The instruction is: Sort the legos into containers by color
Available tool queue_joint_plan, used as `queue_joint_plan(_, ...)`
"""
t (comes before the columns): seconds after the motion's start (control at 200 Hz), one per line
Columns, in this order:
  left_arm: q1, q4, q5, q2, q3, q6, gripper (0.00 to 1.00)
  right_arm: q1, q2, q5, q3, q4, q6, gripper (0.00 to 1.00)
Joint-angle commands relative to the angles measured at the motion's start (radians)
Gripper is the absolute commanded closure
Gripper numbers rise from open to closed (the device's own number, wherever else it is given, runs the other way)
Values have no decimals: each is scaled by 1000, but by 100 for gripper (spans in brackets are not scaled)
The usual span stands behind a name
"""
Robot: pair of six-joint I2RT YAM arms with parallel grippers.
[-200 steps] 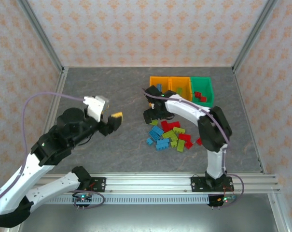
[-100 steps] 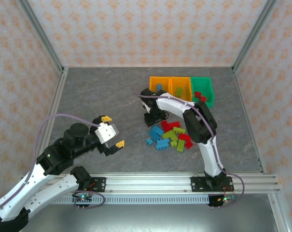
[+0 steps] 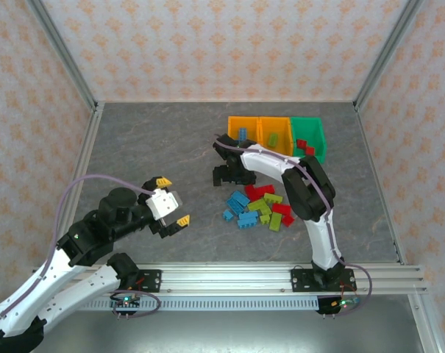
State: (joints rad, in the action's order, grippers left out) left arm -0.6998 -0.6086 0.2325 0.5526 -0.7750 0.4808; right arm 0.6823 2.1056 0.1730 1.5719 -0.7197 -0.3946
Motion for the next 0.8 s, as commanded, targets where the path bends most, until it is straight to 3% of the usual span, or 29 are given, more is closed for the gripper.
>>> queue_joint_plan(0.0,11,39,20,5,14,20,0,1,-32,-71,-18,120,-206,1)
queue_joint_plan(0.155,17,39,31,6,19,21,0,1,47,-183,70,29,-233,6)
queue_joint_plan(0.385,22,25,48,7,20,28,0,8,107,-168,59,18,-232,36)
queue_joint_plan(0.55,25,19,141,1,21,50,0,8,43,-143,-32,64,-244,57)
queue_joint_plan(0.796,33,11,113,19,21,55,0,8,-177,-108,-180,169,-213,68)
